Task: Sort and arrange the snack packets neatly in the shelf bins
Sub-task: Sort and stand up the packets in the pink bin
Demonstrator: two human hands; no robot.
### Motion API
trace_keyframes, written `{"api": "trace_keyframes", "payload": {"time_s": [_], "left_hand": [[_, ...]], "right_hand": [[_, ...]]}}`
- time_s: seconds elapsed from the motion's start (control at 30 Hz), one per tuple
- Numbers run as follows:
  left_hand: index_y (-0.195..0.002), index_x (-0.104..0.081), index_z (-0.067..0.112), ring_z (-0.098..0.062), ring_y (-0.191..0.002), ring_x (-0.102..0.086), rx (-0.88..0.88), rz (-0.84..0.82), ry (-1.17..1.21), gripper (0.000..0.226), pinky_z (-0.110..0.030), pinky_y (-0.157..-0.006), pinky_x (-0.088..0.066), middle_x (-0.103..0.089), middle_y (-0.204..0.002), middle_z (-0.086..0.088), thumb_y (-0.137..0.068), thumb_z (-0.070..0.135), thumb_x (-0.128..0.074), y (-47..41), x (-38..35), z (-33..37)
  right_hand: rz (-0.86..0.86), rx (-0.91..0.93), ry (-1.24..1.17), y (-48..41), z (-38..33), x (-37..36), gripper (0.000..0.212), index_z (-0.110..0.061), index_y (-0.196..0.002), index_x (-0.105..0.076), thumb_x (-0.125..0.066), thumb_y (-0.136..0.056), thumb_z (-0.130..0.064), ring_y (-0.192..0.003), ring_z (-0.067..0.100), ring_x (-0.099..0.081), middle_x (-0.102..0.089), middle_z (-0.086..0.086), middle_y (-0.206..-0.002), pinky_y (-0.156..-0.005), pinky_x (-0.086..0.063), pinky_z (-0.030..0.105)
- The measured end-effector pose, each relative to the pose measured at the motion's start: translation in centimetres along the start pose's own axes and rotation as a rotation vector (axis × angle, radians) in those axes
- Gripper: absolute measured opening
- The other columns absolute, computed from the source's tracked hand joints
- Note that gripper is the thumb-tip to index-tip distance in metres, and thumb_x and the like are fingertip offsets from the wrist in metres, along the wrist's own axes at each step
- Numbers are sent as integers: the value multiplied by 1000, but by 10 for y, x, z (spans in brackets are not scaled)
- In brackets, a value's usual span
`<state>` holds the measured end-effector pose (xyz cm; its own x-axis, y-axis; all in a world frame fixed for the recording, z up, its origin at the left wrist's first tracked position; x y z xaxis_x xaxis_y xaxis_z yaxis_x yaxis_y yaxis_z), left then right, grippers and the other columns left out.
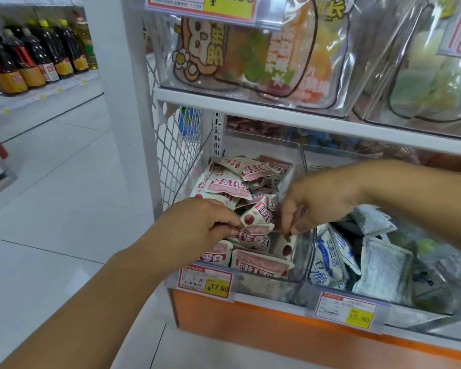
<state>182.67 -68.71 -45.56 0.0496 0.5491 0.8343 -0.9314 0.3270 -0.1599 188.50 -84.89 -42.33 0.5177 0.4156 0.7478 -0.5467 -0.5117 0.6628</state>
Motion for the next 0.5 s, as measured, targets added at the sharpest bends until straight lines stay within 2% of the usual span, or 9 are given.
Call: {"api": "trace_keyframes", "payload": {"time_s": [0.13,0.2,0.27,0.3,0.33,0.37,0.4,0.43,0.5], "left_hand": [[-105,-73,34,-3,-89,-61,-8,14,-4,19,-33,-81,-50,-70,-97,17,-90,26,-65,1,1,1],[-104,-73,34,-3,-89,-61,-14,21,-8,19,-33,-81,-51,-70,-97,17,-90,26,-65,1,1,2],[-104,-73,34,-2,-88,-60,-15,23,-2,18,-33,-80,-51,-69,-95,18,-90,26,-64,1,1,2],[-103,-72,35,-1,-89,-59,-11,21,-4,18,-33,-80,-50,-68,-95,19,-90,27,-64,1,1,3],[-103,-72,36,-1,-89,-58,-6,17,-6,18,-32,-81,-50,-68,-94,20,-90,27,-64,1,1,4],[-103,-72,37,-1,-89,-58,1,14,-5,18,-31,-81,-49,-67,-94,20,-90,28,-63,1,2,6],[-102,-71,38,0,-89,-57,12,7,2,17,-28,-81,-49,-67,-93,20,-90,29,-63,1,2,7],[-102,-71,38,1,-86,-57,25,-6,12,17,-25,-78,-48,-66,-91,21,-91,29,-62,1,2,8],[-100,-70,37,4,-78,-57,48,-41,31,15,-19,-68,-46,-63,-82,20,-92,29,-60,3,1,8]], "right_hand": [[45,68,-112,10,6,-2,24,-43,-109,-67,-64,-85,-49,-105,-5,-54,-62,-29,-102,-100,-40,26],[-2,31,-44,11,5,-7,33,-44,-119,-62,-60,-87,-51,-117,-3,-41,-51,-29,-111,-113,-24,29],[-22,19,106,7,-2,-10,38,-47,-126,-54,-58,-89,-47,-123,0,-28,-43,-29,-112,-118,-3,37],[-42,22,152,4,-8,-11,41,-48,-129,-52,-59,-89,-42,-128,3,-26,-43,-27,-119,-119,-2,40],[-76,16,156,1,-13,-11,44,-47,-130,-52,-61,-88,-36,-132,5,-29,-45,-24,-127,-118,-10,39],[-117,3,133,-2,-16,-11,47,-45,-131,-53,-63,-87,-29,-129,5,-36,-48,-21,-130,-113,-23,32],[-157,-11,105,-5,-19,-11,49,-43,-131,-54,-63,-87,-23,-118,2,-46,-52,-20,-125,-101,-33,23],[-193,-26,88,-9,-21,-13,50,-40,-131,-55,-63,-87,-17,-101,-4,-51,-55,-21,-114,-86,-37,15],[-236,-50,91,-18,-23,-14,49,-35,-130,-57,-61,-88,-10,-70,-14,-48,-55,-24,-93,-63,-32,8]]}}
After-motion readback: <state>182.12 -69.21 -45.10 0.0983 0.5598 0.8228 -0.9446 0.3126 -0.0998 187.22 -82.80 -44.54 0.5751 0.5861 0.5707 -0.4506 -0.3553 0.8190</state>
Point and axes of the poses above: each hand's wrist, its own y-axis away from the middle knuckle, its own x-axis out of the back of the hand, z = x × y, the point moved 6 cm from there along -y, towards the middle knuckle
